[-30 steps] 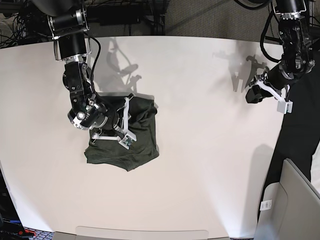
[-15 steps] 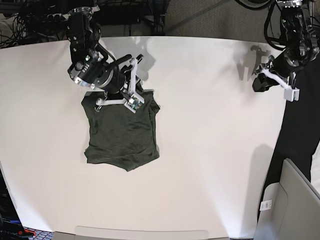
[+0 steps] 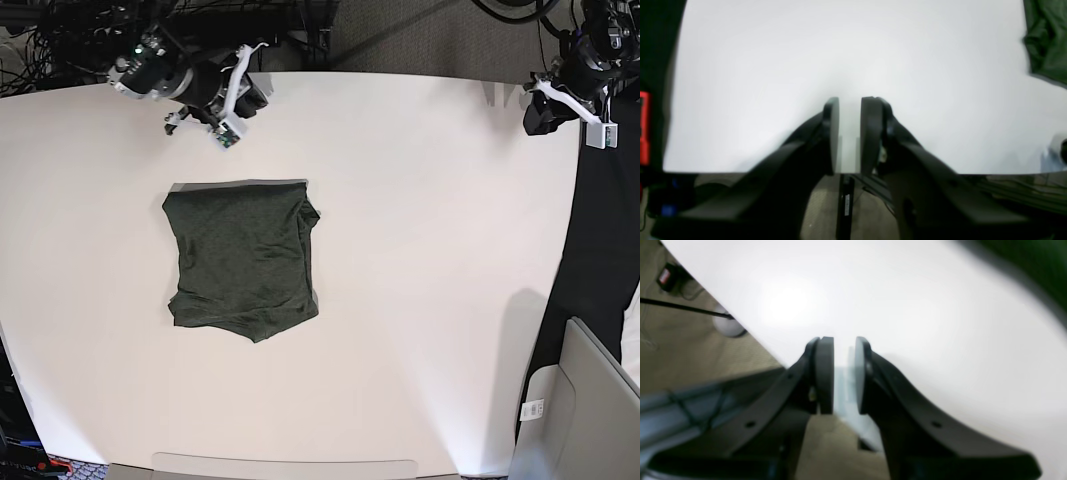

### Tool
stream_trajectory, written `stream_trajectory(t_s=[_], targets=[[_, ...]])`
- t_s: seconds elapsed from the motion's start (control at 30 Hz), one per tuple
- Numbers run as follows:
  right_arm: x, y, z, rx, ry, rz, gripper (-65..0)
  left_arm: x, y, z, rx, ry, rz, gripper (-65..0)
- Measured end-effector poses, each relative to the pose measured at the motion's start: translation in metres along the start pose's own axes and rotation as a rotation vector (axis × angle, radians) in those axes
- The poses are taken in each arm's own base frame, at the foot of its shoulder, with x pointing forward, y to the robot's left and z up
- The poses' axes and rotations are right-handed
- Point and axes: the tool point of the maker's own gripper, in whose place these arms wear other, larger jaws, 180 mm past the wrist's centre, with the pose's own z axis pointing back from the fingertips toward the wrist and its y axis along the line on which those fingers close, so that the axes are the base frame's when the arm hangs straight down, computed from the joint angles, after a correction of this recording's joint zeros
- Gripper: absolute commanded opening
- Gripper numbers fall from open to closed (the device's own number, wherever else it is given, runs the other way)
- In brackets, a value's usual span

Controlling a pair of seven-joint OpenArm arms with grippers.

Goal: Fold the T-shirt properly

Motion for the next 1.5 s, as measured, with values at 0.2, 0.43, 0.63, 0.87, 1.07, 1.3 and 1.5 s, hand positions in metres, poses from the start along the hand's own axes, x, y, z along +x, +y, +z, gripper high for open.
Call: stream_trajectory(t_s=[0.2, 0.43, 0.63, 0.87, 1.07, 1.3, 1.5], targets=[[-0.021, -0.02, 0.036, 0.004, -0.064, -0.159, -55.8, -0.03, 0.003, 0.013, 0.032, 0.055, 0.045, -54.6], [-0.073, -0.02, 0.077, 0.023, 0.022, -0.258, -55.8, -0.059, 0.006, 0.028, 0.058, 0.119, 0.08, -58.1], [-0.115, -0.028, 0.107, -0.039, 0.156, -0.272, -55.8, -0.085, 0.014, 0.047, 0.092, 0.194, 0.092, -58.1], [-0.178, -0.048, 0.12, -0.268, 0.441, -0.228, -55.8, -0.115, 0.032, 0.059, 0.138, 0.269, 0.146, -59.9], [-0.222, -0.05, 0.105, -0.387, 0.639, -0.202, -55.8, -0.181, 0.066, 0.059, 0.265, 0.483, 0.104, -65.0], [-0.263, -0.036, 0.042, -0.264, 0.748, -0.102, -55.8, -0.264, 0.058, 0.019, 0.229, 0.731, 0.07, -65.0], [-0.279, -0.046, -0.019, -0.2, 0.702, -0.189, -55.8, -0.294, 0.065, -0.026, 0.226, 0.701, 0.021, -65.0]])
